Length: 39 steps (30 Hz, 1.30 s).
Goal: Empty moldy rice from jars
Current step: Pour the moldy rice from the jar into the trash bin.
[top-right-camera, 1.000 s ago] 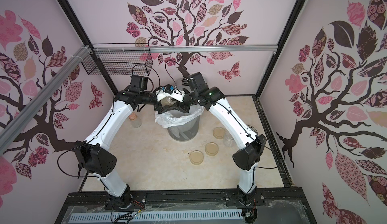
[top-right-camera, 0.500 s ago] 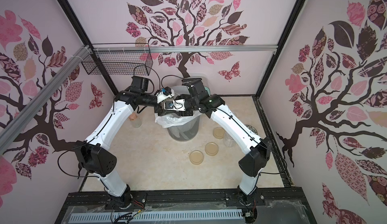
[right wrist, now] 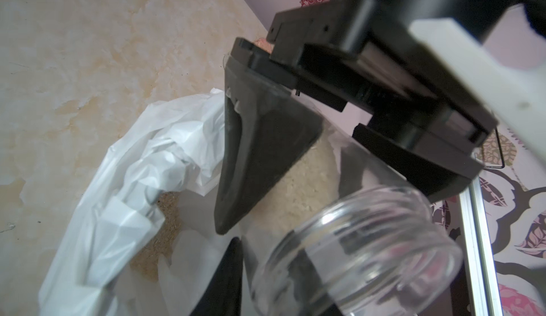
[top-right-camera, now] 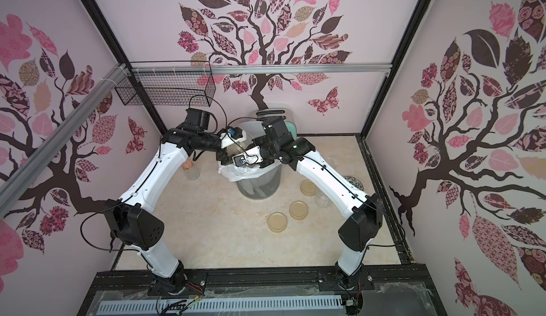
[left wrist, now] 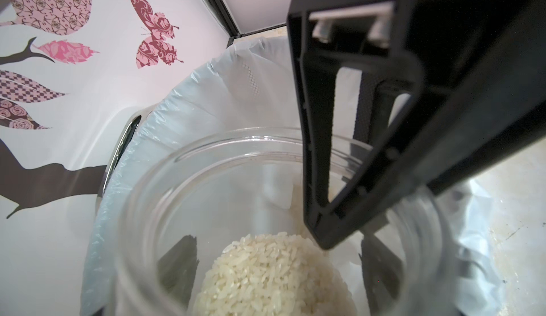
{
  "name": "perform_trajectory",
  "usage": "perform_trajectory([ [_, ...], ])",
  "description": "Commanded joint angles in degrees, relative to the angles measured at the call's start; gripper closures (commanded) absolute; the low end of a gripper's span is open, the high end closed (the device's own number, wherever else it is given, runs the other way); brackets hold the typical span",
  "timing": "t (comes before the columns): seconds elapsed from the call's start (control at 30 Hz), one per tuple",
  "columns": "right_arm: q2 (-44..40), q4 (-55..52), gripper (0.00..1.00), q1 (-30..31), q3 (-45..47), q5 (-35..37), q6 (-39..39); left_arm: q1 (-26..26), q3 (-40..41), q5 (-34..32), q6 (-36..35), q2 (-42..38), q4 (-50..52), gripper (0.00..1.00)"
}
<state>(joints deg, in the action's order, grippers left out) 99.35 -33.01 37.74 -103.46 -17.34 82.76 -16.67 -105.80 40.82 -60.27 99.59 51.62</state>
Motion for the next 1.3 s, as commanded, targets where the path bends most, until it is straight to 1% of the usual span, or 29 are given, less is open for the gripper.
perform_trajectory([
  [0.0, 1.11, -1.19, 0.83, -0.18, 3.29, 2.67, 3.67, -1.14, -3.52, 4.58, 2.18, -3.79, -1.52, 0.29],
  [0.23, 1.02, 3.85, 1.0, -0.19, 6.3, 2.41, 2.95, -3.59, -4.98, 1.25, 0.75, -2.95, -0.69, 0.28],
  [0.27, 0.89, 4.47, 1.0, -0.16, 6.59, 2.19, 2.56, -3.89, -4.96, 0.72, 0.58, -2.8, -0.56, 0.27],
  [0.3, 0.78, 4.98, 1.0, -0.13, 6.84, 2.14, 2.3, -4.15, -6.73, 0.22, 0.47, -2.79, -0.72, 0.27],
  [0.43, -0.18, 9.01, 1.0, -0.14, 9.65, 1.62, 0.99, -4.56, -7.23, -1.26, 0.33, -2.85, -1.18, 0.24],
  [0.6, -1.59, 14.24, 1.0, -0.18, 12.99, -0.4, -3.74, -4.6, -5.83, -4.3, 1.39, -3.93, -4.59, 0.11],
  [0.73, -1.97, 16.17, 1.0, -0.14, 14.29, -1.03, -7.05, -4.53, -2.0, -6.1, 2.65, -5.38, -8.73, 0.02],
  [0.87, -2.23, 16.77, 1.0, -0.18, 14.96, -1.23, -7.46, -4.52, -0.94, -6.63, 3.24, -6.01, -11.02, 0.02],
  [1.03, -3.0, 18.61, 1.0, -0.46, 14.66, -1.03, -9.16, -4.01, -0.58, -8.09, 2.79, -6.83, -11.33, 0.02],
  [1.13, -3.12, 18.92, 1.0, -1.07, 13.41, -1.79, -10.98, -2.88, 0.39, -7.94, 4.25, -8.01, -12.57, 0.02],
  [1.27, -3.02, 19.61, 1.0, -1.76, 12.32, -2.32, -12.62, -1.17, 4.19, -7.23, 7.79, -11.06, -17.48, 0.02],
])
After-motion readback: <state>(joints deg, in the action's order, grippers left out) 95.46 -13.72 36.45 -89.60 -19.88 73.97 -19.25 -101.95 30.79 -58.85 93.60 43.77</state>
